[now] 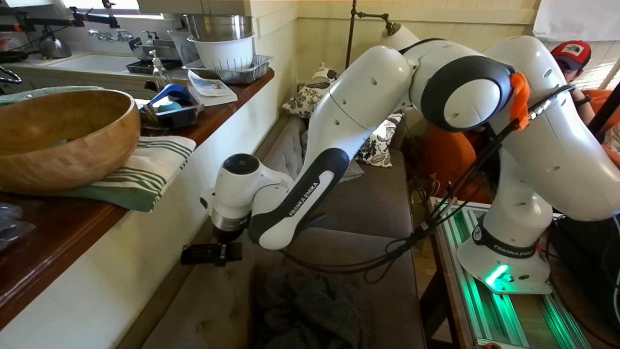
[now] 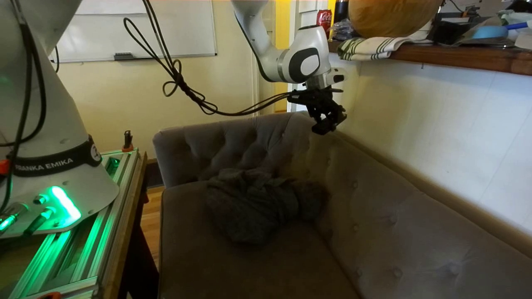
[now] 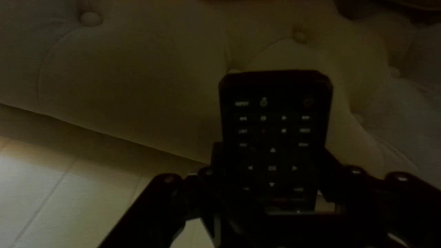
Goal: Remove the remote control from the backrest of the sofa.
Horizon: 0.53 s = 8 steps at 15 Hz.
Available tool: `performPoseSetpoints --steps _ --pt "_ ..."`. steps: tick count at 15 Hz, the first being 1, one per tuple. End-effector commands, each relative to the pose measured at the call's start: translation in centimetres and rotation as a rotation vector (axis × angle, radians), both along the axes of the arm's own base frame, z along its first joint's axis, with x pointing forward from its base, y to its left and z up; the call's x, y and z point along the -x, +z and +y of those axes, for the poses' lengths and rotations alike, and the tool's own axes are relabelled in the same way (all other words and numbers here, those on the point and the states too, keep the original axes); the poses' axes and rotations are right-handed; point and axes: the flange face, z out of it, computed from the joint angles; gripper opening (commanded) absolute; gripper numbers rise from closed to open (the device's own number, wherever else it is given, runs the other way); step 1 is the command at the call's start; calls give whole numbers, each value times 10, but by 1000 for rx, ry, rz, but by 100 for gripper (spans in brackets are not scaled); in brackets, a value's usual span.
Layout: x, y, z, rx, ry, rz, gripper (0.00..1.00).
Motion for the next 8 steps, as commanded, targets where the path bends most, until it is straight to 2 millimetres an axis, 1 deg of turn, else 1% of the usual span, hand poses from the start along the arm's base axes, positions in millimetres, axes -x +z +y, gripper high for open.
performPoseSetpoints --steps 1,2,3,5,6,7,8 --pt "0 -1 -2 2 3 4 62" --pt "0 -1 -4 4 4 5 37" --pt "-3 -1 0 -20 19 -3 37" --pt "-6 -10 24 -27 54 -3 37" --pt "-6 -17 43 -22 88 -5 37" --pt "-6 -20 58 -17 121 -6 37" --pt "-5 -21 79 -36 157 -15 37"
